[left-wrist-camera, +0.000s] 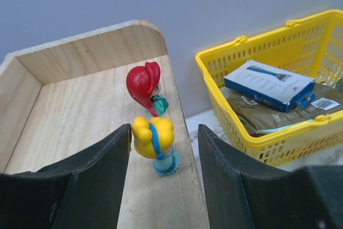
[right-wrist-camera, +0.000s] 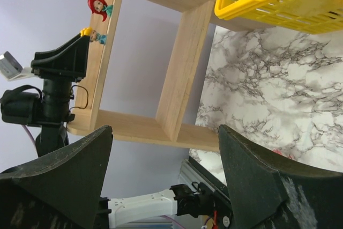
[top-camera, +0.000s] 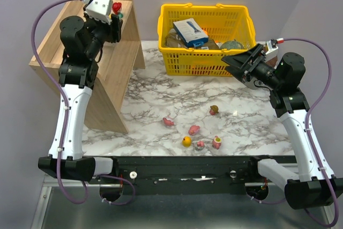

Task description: Place and organize the plastic toys onto the shelf

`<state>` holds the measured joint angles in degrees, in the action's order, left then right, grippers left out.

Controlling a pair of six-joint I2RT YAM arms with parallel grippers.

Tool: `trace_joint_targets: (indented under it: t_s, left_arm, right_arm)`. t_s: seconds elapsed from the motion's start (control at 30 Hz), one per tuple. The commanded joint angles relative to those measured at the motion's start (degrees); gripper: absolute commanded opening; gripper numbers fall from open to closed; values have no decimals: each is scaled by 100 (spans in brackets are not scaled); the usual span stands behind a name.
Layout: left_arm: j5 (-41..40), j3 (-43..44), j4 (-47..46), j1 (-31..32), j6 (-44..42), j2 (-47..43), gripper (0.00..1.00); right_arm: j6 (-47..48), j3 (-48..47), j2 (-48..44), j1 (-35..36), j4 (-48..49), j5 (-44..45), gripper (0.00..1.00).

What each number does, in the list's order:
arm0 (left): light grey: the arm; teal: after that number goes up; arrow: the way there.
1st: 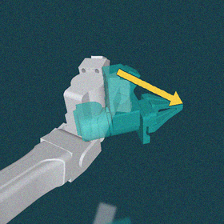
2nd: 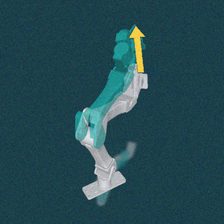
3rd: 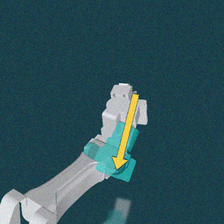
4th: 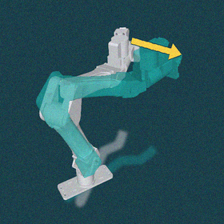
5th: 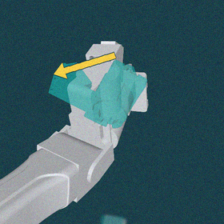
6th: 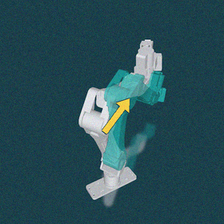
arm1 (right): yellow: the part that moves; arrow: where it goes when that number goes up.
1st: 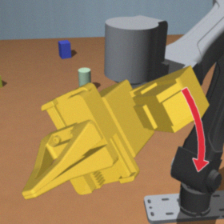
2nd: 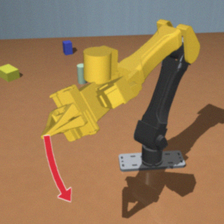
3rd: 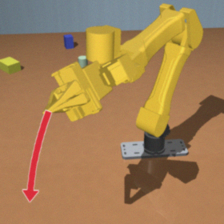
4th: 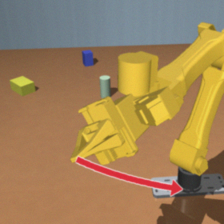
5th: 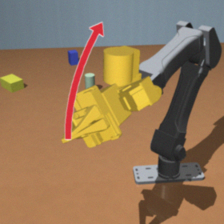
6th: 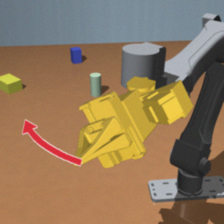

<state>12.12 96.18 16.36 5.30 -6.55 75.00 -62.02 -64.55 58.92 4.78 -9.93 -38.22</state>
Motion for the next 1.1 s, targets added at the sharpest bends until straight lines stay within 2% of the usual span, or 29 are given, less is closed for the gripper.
trace_joint_targets:
  t_s: [0.0,0.13,0.57,0.73,0.87,1.07]
  left_arm:
    - [352,6,-238,-38,285,-697,64]
    - [712,-293,-782,-38,452,-873,66]
    - [941,85,-766,-38,628,-776,66]
    - [863,243,-582,-38,1119,-970,66]
    - [845,489,-56,-38,1795,-1093,69]
    - [1652,437,421,-38,2885,-1268,70]
  right_arm:
    - [23,22,-117,-21,-35,-37,87]
    - [128,92,-135,-29,-53,-37,87]
    - [217,356,-363,-21,-114,-19,87]
    - [304,338,-433,-38,-228,7,87]
    - [514,216,-425,-21,-474,42,87]
    - [1243,-83,-346,-21,-1405,331,88]
